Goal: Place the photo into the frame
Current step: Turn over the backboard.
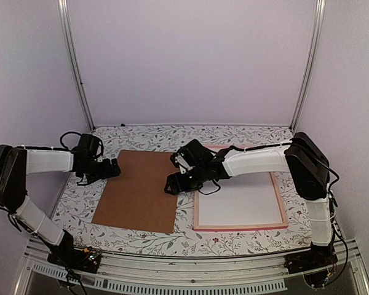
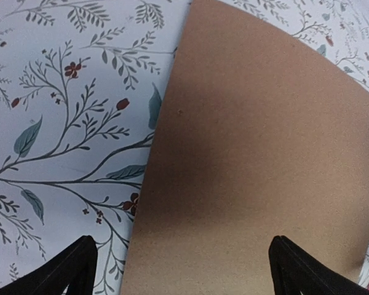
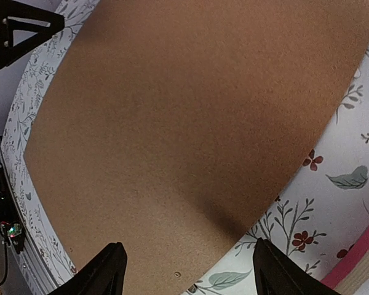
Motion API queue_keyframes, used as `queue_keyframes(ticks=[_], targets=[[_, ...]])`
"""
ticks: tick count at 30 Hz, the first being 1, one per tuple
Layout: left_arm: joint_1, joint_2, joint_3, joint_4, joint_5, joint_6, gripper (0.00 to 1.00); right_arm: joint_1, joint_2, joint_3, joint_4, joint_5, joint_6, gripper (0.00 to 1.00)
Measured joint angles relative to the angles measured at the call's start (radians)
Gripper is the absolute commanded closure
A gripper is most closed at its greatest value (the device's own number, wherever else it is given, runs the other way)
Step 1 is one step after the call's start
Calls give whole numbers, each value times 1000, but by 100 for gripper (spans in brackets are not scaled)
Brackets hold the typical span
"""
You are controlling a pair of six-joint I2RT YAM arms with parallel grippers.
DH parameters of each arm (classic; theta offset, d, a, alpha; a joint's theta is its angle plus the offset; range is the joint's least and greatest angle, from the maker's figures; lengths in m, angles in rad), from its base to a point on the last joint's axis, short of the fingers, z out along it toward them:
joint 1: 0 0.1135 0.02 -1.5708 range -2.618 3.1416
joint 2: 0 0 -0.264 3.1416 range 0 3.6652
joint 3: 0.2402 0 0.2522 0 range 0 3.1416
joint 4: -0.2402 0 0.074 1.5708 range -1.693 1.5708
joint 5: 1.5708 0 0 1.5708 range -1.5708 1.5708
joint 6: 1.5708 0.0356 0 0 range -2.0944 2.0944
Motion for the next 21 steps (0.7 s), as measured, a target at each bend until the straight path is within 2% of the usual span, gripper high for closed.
queue_keyframes(ticks=[12, 21], targets=[[26, 81, -74, 124, 27, -10, 9, -1, 57, -8, 14, -6, 111, 24], [34, 81, -138, 282, 146, -18, 26, -1, 65, -8, 45, -11, 150, 25]])
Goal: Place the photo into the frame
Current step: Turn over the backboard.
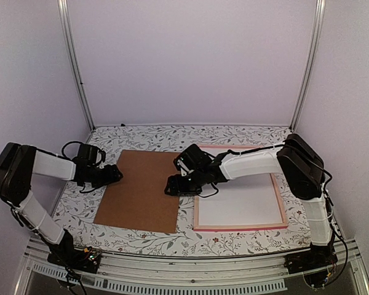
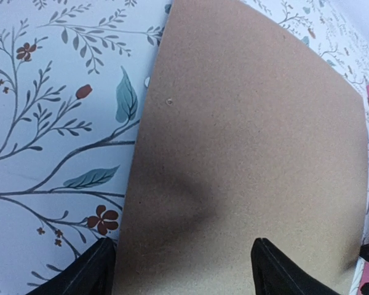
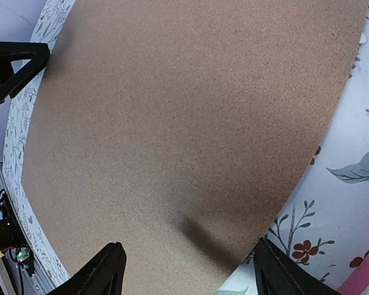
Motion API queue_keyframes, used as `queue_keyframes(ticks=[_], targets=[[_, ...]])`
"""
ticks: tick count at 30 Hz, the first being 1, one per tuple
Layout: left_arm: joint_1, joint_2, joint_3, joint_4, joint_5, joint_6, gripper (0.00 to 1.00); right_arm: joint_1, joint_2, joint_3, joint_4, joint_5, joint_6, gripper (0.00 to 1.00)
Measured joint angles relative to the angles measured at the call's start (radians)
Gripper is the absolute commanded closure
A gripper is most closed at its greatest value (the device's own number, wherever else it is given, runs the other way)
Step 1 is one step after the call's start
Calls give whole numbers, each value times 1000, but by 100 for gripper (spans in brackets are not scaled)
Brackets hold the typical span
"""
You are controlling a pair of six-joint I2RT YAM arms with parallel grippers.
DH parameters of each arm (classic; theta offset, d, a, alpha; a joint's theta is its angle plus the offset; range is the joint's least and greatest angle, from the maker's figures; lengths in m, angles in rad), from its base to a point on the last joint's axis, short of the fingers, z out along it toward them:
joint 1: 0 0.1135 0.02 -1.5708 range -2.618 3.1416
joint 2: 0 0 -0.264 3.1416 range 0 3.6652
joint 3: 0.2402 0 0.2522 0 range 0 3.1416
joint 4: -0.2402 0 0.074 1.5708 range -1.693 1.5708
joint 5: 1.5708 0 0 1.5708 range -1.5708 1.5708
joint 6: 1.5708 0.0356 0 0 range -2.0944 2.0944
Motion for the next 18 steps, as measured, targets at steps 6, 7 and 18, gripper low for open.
queue_keyframes(ticks=[6, 7, 18], targets=[[19, -33, -70, 80, 59, -18, 35, -1, 1, 2, -5, 4, 8, 25], [21, -45, -86, 89, 68, -24, 36, -4, 1, 4, -10, 6, 9, 25], [27, -200, -196, 61, 163, -98, 43, -34, 24, 56, -69, 41, 10, 25]])
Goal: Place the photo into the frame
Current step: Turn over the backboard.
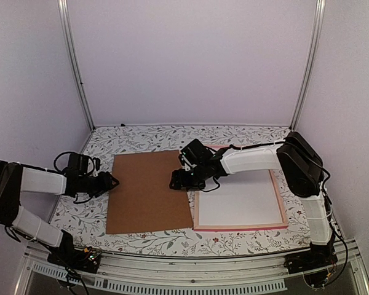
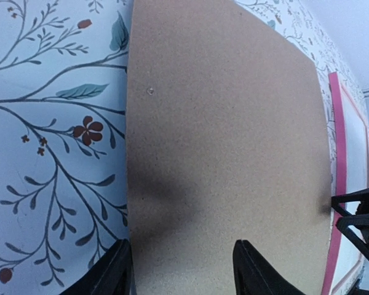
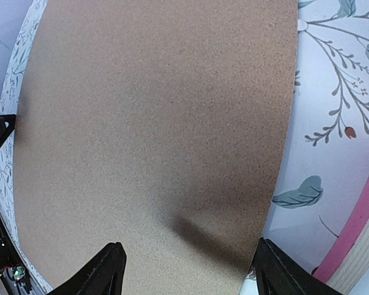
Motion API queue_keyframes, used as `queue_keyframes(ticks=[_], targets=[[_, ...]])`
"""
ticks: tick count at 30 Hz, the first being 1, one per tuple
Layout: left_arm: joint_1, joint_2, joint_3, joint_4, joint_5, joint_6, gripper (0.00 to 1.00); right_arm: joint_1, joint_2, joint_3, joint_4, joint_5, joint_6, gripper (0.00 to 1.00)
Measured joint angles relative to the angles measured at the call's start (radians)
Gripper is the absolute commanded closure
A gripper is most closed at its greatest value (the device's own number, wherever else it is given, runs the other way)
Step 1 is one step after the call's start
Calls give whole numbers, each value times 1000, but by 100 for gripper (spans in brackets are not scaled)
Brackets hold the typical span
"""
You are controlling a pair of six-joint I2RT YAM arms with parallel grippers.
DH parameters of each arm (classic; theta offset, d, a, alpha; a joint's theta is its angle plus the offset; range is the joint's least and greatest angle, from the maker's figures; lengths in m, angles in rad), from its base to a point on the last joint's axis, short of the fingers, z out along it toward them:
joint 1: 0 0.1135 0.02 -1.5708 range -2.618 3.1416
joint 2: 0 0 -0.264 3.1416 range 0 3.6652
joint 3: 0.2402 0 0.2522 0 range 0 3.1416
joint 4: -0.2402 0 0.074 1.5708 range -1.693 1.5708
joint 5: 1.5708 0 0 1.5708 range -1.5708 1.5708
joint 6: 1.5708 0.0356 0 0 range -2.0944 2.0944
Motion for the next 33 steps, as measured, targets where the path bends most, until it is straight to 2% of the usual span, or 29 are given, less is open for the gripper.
queue_keyframes(ticks=[17, 25, 33], targets=[[13, -256, 18, -5, 128, -61, 44, -11, 3, 2, 0, -1, -13, 26], [12, -354, 72, 28, 229, -86, 44, -24, 2, -43, 113, -80, -26, 27], [-24, -390, 124, 28, 222, -85, 42, -33, 2, -105, 262, -203, 0, 27]])
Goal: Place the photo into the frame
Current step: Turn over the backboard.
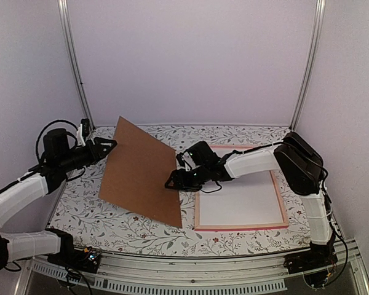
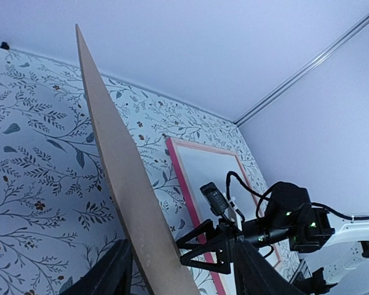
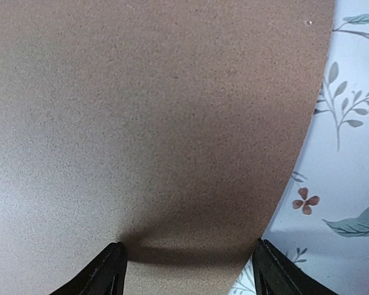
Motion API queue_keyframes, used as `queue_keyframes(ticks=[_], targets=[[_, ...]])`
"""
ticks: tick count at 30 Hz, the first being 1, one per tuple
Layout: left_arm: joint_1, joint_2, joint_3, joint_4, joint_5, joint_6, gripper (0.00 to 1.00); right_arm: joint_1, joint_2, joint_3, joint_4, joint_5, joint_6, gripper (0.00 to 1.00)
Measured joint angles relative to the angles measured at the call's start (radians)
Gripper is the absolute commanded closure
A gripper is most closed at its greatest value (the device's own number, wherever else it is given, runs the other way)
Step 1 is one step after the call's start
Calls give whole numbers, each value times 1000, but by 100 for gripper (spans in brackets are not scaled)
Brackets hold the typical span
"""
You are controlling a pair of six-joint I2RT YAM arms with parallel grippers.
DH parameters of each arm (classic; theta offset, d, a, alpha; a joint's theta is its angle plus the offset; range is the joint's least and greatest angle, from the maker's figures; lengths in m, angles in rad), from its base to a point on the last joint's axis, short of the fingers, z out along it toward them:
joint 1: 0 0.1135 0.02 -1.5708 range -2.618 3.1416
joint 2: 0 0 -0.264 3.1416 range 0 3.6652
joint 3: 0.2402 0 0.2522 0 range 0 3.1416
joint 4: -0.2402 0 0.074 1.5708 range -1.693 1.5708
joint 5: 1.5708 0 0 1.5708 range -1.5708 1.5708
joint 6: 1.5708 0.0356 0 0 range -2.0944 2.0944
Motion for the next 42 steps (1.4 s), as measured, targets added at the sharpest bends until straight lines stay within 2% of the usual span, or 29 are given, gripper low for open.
queue_keyframes(ticks=[9, 15, 24, 31, 42], targets=[[-94, -34, 95, -93, -103, 28, 39, 9, 24, -23, 111, -141, 29, 28], [-166, -28, 160, -235, -179, 42, 32, 36, 34, -38, 171, -187, 38, 28], [-217, -28, 211, -323, -208, 41, 37, 38, 37, -54, 218, -207, 52, 28], [-258, -32, 259, -415, -257, 47, 31, 42, 37, -56, 217, -232, 56, 26], [-303, -20, 301, -419, -209, 48, 29, -1, -51, -56, 132, -261, 59, 22]])
